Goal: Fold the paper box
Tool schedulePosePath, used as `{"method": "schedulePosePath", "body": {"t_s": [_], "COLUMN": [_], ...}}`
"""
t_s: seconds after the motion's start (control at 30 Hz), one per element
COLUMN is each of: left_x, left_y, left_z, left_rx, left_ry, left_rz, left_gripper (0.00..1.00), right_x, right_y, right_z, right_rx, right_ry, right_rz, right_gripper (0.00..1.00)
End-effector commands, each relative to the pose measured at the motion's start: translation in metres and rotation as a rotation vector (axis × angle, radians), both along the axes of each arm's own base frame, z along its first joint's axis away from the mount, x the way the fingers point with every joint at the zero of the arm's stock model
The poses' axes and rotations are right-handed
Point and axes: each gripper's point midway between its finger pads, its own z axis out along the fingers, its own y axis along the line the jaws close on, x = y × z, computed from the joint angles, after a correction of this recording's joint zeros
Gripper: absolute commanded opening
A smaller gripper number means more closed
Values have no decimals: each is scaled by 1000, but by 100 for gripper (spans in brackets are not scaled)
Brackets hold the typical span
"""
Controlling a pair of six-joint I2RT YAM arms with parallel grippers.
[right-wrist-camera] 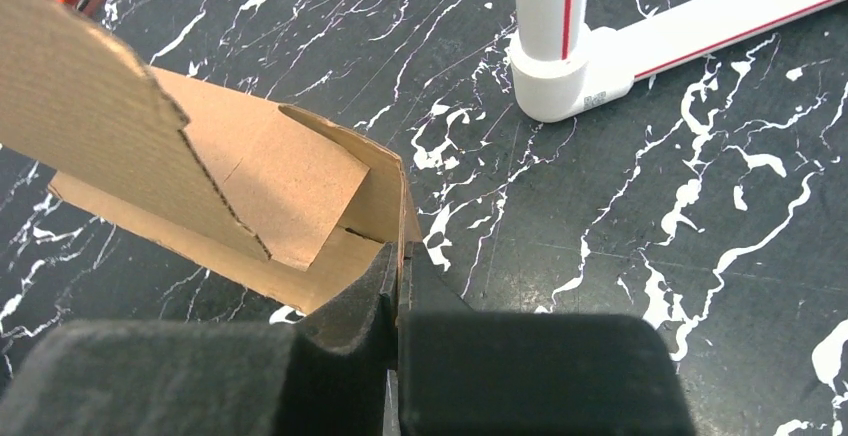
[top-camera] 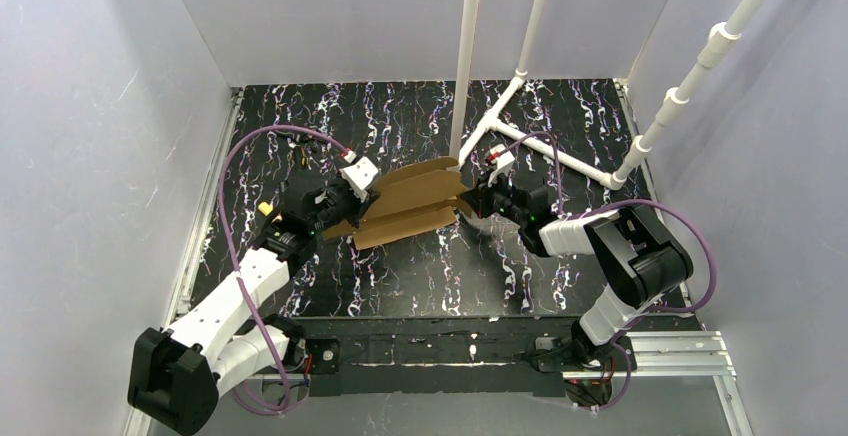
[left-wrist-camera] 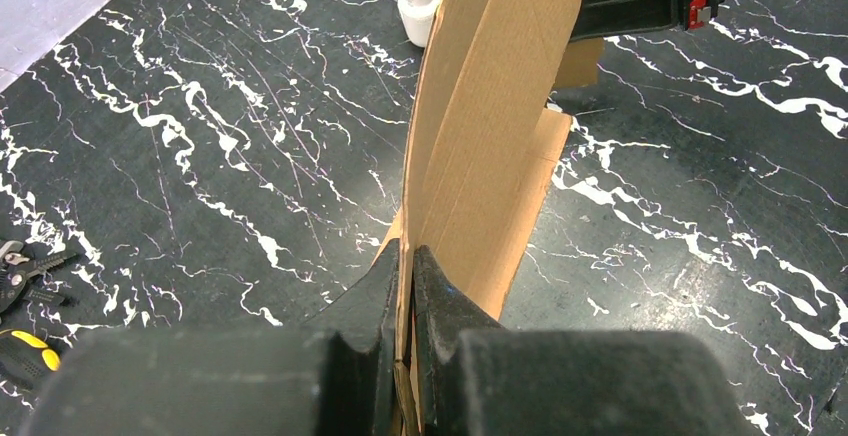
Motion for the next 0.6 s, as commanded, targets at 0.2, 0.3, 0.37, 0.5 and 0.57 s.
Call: {"method": "schedulePosePath", "body": {"t_s": [0.2, 0.3, 0.37, 0.5, 0.57], "left_x": [-2, -2, -3, -3, -3], "left_y": [8, 10, 9, 8, 7], "left_z": [0, 1, 1, -1, -2], "left_rx": [-22, -30, -33, -33, -32], "left_ry": [-7, -7, -1, 6, 9], "left_rz": [58, 68, 68, 62, 60], "left_gripper": [0, 0, 0, 0, 0], "right_x": [-6, -8, -9, -13, -16], "right_y": [21, 23, 25, 30, 33], "right_z": [12, 17, 19, 25, 29], "right_rx": [140, 175, 189, 183, 158], "right_ry": [150, 177, 200, 177, 135], "right_rz": [-2, 0, 2, 47, 79], "right_gripper": [6, 6, 6, 6, 7]}}
